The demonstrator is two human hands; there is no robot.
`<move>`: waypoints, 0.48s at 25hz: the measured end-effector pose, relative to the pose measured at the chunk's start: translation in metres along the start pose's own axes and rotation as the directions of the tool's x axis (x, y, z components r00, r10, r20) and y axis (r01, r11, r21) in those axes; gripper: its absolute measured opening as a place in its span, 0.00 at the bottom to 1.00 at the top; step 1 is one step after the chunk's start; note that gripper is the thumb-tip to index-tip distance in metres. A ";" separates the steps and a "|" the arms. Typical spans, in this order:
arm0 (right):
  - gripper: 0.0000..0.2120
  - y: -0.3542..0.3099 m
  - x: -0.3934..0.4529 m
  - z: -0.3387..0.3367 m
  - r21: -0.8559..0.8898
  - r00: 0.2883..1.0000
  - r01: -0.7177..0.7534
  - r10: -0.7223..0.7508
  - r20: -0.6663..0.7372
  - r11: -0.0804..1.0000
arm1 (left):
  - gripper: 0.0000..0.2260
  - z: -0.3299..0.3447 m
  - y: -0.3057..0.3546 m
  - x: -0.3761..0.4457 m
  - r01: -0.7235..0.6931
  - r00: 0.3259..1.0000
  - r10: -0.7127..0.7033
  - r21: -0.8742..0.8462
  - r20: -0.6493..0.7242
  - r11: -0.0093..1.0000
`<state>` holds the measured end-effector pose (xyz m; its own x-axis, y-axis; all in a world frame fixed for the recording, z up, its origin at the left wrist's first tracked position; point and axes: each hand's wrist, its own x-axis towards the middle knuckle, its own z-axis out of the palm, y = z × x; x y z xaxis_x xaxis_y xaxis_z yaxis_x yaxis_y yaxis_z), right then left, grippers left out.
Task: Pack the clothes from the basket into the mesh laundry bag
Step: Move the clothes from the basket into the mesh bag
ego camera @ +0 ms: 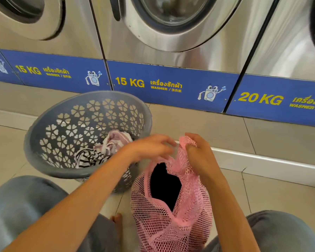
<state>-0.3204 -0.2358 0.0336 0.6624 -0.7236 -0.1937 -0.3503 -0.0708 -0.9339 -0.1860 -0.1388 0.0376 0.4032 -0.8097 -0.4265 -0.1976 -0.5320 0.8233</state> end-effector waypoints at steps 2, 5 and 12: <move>0.19 -0.003 0.001 0.012 0.002 1.000 0.006 -0.006 0.012 1.000 | 0.15 -0.025 0.010 -0.013 -0.060 0.997 0.055 -0.090 -0.060 0.994; 0.21 -0.006 0.002 0.033 -0.071 0.997 0.041 -0.036 0.073 0.997 | 0.16 -0.055 0.009 -0.027 -0.113 0.982 0.086 -0.162 -0.166 0.980; 0.29 -0.013 0.018 0.073 -0.093 0.986 0.060 -0.045 0.159 0.994 | 0.10 -0.089 -0.045 0.012 -0.033 0.897 -0.068 -0.219 -0.436 0.975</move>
<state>-0.2555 -0.1973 0.0206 0.7743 -0.6014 -0.1967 -0.3697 -0.1776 -0.9120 -0.0926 -0.1024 0.0293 0.7647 -0.5827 -0.2752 -0.0105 -0.4383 0.8988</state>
